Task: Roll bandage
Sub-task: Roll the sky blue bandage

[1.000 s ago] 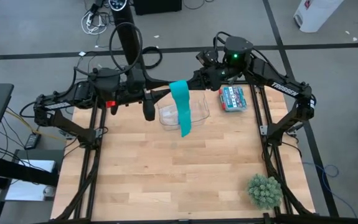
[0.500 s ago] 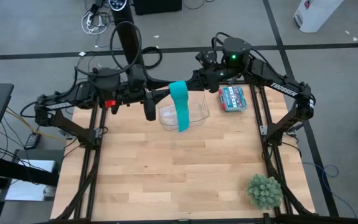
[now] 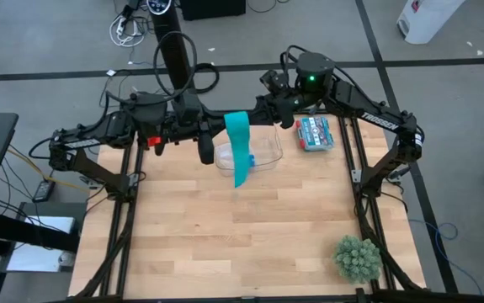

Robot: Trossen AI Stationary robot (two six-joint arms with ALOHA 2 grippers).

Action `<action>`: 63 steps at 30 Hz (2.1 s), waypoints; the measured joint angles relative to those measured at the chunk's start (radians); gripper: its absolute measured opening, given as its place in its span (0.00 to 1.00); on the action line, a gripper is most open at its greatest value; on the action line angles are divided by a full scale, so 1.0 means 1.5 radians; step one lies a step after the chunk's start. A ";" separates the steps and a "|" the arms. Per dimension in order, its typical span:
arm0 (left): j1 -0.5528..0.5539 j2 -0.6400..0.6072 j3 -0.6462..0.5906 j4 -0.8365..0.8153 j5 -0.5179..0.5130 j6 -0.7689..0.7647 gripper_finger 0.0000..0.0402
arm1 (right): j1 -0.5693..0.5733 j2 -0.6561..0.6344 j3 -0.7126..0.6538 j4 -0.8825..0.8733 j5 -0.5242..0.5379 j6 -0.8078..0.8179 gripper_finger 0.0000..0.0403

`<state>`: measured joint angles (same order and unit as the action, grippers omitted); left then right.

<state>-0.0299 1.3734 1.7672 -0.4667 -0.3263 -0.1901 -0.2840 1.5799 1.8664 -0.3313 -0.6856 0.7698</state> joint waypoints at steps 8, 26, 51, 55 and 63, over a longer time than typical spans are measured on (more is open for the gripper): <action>0.002 -0.014 0.001 -0.005 -0.002 -0.060 0.05 | -0.051 -0.044 0.000 0.011 -0.018 -0.039 0.24; 0.029 -0.025 0.000 -0.025 -0.002 -0.214 0.05 | 0.038 -0.063 -0.003 -0.110 0.096 -0.316 0.32; 0.029 -0.025 0.000 0.003 0.030 -0.368 0.05 | 0.060 0.005 -0.003 -0.117 0.106 -0.422 0.23; 0.029 -0.025 0.000 0.003 0.043 -0.404 0.05 | 0.064 0.004 -0.003 -0.126 0.081 -0.432 0.05; 0.039 -0.025 0.000 0.000 0.049 -0.418 0.05 | 0.119 -0.010 -0.003 -0.124 0.022 -0.405 0.00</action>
<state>0.0287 1.3357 1.7676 -0.4670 -0.2528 -0.8169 -0.1052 1.5655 1.8626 -0.5168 -0.6529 0.1627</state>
